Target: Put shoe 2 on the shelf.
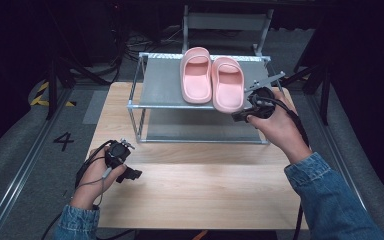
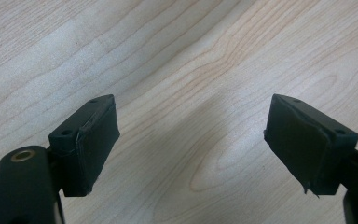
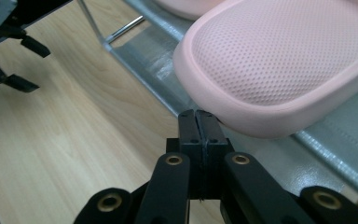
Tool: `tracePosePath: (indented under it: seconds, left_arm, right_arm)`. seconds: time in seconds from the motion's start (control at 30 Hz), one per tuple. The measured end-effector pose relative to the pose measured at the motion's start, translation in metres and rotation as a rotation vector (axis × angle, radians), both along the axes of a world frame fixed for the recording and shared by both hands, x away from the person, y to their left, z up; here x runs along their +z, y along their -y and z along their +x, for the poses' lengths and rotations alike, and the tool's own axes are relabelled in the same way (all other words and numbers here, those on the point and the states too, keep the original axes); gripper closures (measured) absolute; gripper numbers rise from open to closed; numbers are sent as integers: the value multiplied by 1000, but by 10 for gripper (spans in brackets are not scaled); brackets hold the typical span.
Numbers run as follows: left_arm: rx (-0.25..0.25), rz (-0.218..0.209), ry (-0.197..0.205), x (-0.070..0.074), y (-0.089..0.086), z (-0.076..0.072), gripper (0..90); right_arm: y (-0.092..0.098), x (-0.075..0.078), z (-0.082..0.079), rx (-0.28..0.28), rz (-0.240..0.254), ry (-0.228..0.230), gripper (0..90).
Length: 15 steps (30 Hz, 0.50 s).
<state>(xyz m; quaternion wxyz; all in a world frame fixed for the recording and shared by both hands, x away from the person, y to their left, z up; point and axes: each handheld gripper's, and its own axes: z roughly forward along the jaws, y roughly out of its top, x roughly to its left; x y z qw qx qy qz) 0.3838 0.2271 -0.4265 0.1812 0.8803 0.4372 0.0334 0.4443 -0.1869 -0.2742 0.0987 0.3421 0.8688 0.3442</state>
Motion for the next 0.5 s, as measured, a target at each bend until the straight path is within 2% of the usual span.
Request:
tracePosePath:
  seconds: [0.23, 0.33, 0.5]
  left_arm:
    - [3, 0, -3, 0, -1, 0, 179]
    - [2, -4, -4, 0, -2, 0, 179]
    - [3, 1, -2, -1, -2, 0, 179]
  right_arm:
    - [-3, -3, 15, -33, -16, 8, 900]
    - [-3, -5, 24, -55, -22, -4, 900]
    - [-2, -7, 30, -67, -33, -7, 900]
